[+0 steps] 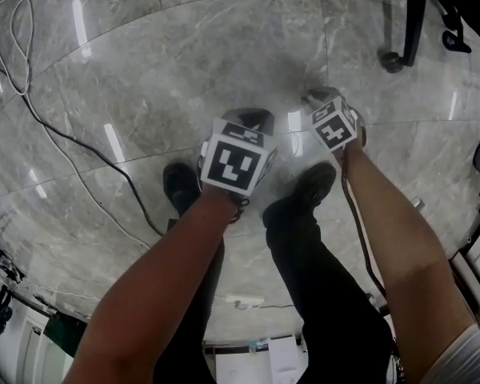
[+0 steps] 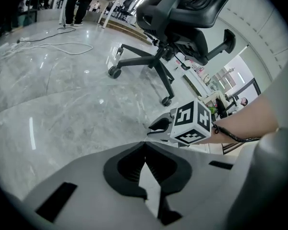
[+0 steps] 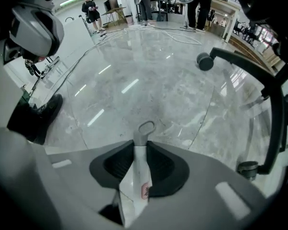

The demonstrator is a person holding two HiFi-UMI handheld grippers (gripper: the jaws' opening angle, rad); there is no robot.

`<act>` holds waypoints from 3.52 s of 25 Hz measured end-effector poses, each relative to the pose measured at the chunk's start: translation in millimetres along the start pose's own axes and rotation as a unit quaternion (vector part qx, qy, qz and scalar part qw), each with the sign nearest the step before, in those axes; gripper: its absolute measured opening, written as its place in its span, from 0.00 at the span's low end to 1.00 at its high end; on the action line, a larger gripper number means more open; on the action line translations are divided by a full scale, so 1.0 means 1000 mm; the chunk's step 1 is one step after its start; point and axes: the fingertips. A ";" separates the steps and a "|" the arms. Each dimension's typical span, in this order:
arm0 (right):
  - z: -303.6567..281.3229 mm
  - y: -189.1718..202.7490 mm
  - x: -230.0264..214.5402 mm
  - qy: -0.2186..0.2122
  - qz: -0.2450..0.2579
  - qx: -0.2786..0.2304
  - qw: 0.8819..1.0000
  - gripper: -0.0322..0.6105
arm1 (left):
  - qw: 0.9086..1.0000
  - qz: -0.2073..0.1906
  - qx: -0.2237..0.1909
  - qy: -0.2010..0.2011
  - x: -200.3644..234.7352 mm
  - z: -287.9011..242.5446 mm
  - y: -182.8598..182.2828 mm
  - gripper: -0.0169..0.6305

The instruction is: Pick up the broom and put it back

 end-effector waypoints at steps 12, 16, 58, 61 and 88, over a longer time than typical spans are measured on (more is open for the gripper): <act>0.318 -0.109 0.007 0.013 -0.005 -0.138 0.990 0.18 | 0.996 -0.056 -0.063 -0.024 -0.127 0.170 -0.140 0.04; 0.446 -0.111 -0.019 0.053 -0.023 -0.166 0.984 0.18 | 0.991 -0.112 -0.073 -0.022 -0.197 0.242 -0.196 0.04; 0.853 0.036 -0.391 0.190 -0.365 -0.266 0.872 0.19 | 0.961 -0.209 -0.145 -0.109 -0.552 0.515 -0.357 0.04; 0.850 0.028 -0.388 0.180 -0.361 -0.271 0.874 0.23 | 0.962 -0.200 -0.150 -0.109 -0.547 0.514 -0.354 0.04; 1.075 -0.188 -0.016 0.160 -0.298 -0.504 0.795 0.05 | 0.916 -0.275 -0.290 0.045 -0.594 0.667 -0.378 0.04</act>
Point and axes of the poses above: the fingertips, and each gripper's own axes: z backward along the fingers, x to its left, y out of its underside, and after that the axes turned 4 degrees about y, right-handed
